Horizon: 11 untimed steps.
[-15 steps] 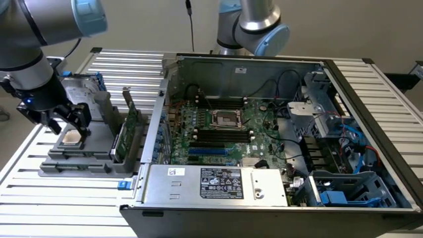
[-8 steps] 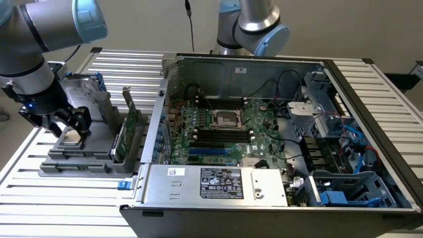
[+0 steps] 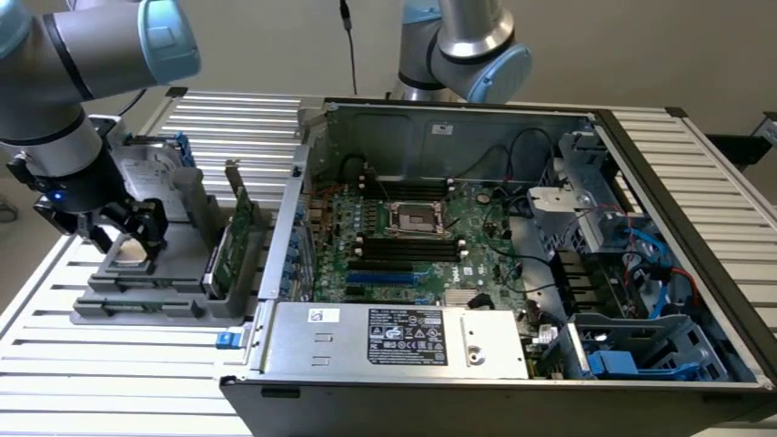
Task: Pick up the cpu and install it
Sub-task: 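Pick up the cpu and move it towards the insertion slot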
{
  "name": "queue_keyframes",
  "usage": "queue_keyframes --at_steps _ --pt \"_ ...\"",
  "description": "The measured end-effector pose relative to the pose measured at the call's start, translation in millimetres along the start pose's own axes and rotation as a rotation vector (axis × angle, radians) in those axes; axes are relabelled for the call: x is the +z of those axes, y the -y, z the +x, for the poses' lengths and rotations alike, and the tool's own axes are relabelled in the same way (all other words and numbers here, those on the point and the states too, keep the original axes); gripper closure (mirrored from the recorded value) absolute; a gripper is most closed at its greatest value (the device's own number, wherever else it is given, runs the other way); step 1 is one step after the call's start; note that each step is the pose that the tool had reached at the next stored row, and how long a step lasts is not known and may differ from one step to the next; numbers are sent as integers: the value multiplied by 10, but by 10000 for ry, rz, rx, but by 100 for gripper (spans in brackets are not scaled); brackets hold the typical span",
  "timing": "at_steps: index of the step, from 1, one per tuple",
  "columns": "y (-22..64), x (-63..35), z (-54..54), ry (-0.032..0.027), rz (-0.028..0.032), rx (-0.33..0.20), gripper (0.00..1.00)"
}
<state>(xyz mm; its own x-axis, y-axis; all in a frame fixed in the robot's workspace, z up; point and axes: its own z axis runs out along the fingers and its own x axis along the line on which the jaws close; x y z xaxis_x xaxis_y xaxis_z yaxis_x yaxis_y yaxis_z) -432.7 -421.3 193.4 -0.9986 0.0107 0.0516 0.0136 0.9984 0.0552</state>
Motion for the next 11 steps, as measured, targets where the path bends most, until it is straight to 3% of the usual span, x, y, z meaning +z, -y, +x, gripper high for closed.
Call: queue_keyframes --at_steps 11 --pt "3 49 -7 2 -3 0 30"
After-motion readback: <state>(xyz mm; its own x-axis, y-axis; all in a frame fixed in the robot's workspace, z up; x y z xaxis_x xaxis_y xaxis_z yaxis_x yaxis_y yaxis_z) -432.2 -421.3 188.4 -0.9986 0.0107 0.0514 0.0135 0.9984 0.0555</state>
